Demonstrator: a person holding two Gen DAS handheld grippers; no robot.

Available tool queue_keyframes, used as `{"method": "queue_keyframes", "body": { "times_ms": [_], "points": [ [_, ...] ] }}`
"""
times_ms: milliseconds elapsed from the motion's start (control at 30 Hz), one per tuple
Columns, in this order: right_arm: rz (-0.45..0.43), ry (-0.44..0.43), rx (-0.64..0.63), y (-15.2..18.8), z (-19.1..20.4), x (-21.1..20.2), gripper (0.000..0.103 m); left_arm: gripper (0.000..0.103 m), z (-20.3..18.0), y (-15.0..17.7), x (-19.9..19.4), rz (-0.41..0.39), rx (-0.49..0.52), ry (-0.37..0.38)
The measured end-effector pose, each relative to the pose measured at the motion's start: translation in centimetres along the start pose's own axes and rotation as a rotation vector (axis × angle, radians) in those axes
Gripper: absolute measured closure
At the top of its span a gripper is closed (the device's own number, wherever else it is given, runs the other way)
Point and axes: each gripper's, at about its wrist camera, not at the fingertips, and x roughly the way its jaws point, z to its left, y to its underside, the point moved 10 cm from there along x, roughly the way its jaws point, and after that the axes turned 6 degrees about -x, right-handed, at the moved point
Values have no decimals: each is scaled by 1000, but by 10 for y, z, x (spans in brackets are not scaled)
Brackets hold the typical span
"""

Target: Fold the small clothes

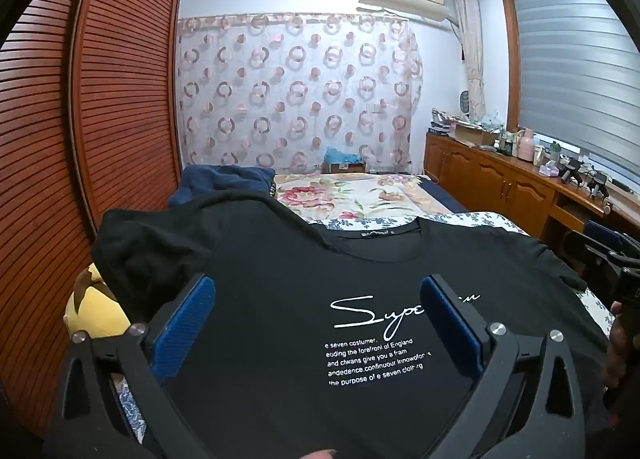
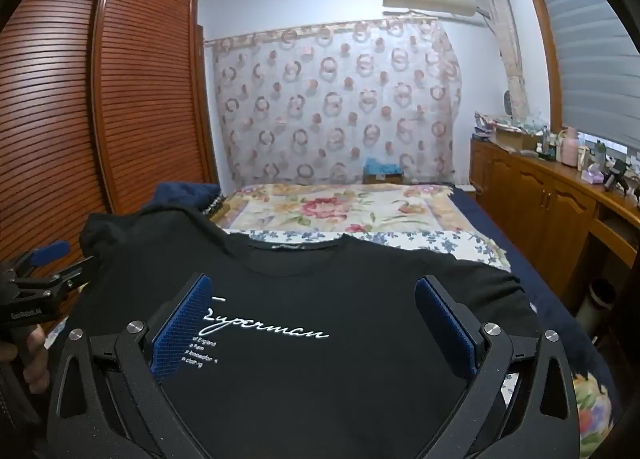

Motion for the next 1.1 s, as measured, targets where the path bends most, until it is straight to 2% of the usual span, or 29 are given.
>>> {"method": "queue_keyframes", "body": {
  "times_ms": [1100],
  "points": [
    [2,0,1,0,0,-3,0,0,-3,-8,-12,-36,16,-17]
  ]
}}
